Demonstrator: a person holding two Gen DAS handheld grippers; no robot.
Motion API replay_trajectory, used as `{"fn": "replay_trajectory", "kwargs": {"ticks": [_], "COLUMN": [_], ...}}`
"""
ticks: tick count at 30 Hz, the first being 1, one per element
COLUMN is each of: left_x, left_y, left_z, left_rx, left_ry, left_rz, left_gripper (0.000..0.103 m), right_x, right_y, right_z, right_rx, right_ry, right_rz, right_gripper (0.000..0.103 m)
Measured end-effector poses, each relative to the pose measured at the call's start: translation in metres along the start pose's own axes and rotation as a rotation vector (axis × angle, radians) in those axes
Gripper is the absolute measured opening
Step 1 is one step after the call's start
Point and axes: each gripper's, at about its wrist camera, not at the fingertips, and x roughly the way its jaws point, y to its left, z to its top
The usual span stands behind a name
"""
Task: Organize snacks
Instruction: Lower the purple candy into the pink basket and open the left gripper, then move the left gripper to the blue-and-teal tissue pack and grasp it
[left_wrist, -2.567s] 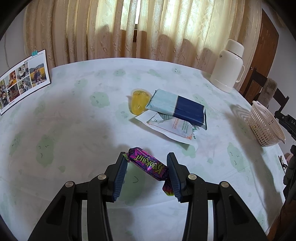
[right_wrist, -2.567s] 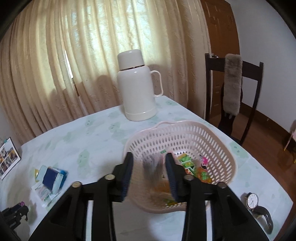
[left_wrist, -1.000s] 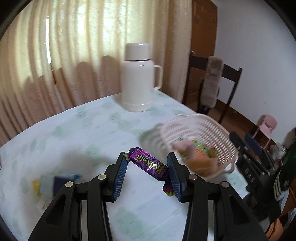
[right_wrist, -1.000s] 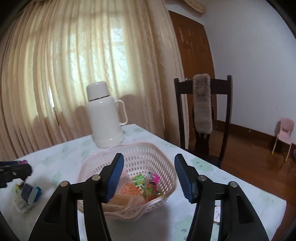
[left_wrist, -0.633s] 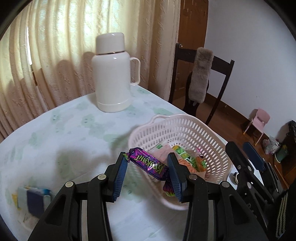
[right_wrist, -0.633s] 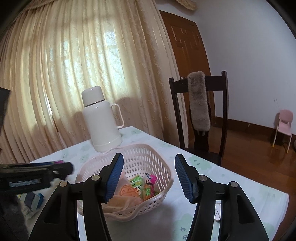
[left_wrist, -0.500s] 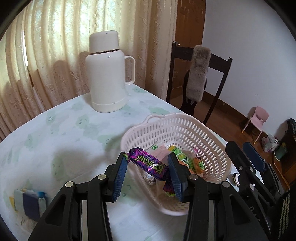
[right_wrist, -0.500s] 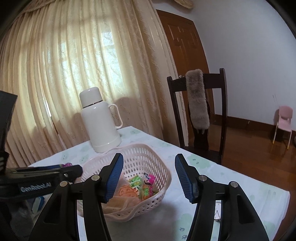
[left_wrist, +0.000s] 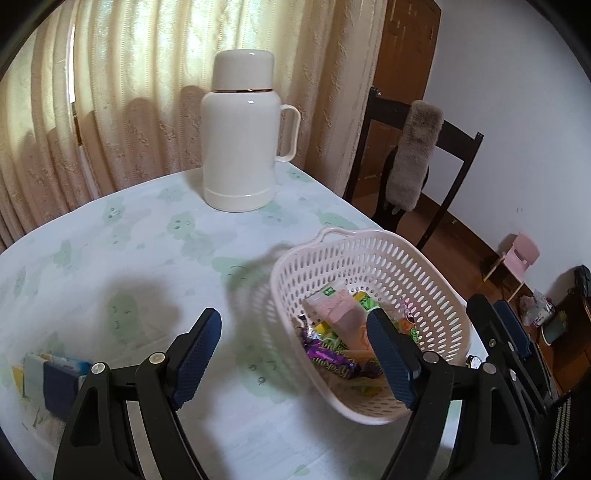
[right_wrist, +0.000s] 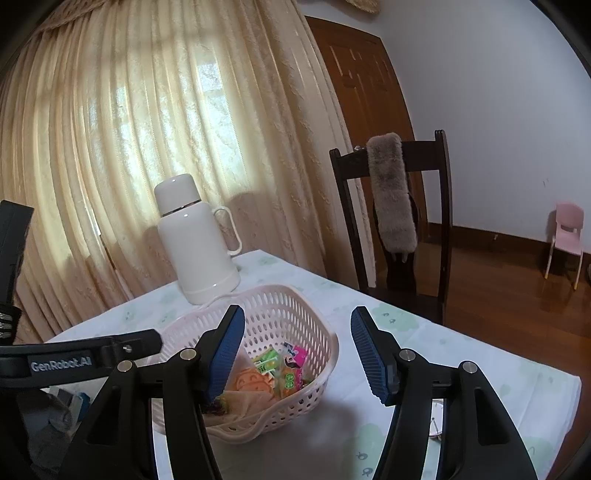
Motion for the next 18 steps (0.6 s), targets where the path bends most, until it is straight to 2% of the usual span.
{"fn": "replay_trajectory", "kwargs": {"ticks": [12,18], "left_x": [-0.023,-0.027], "left_y": [0.022,0.05], "left_z": [-0.01,-0.019], "left_rx": [-0.035,-0.088], "left_ry": [-0.02,0.0], "left_rz": [0.065,0.137], "left_gripper": [0.078,0.078], "right_x": [-0.003,-0.003], "right_y": [0.006,0.011], "right_z": [-0.002,-0.003], "right_rx": [-0.038,-0.06], "right_ry": [-0.007,-0.006], "right_rz": [0.005,0.007], "right_gripper": [0.061,0.061]}}
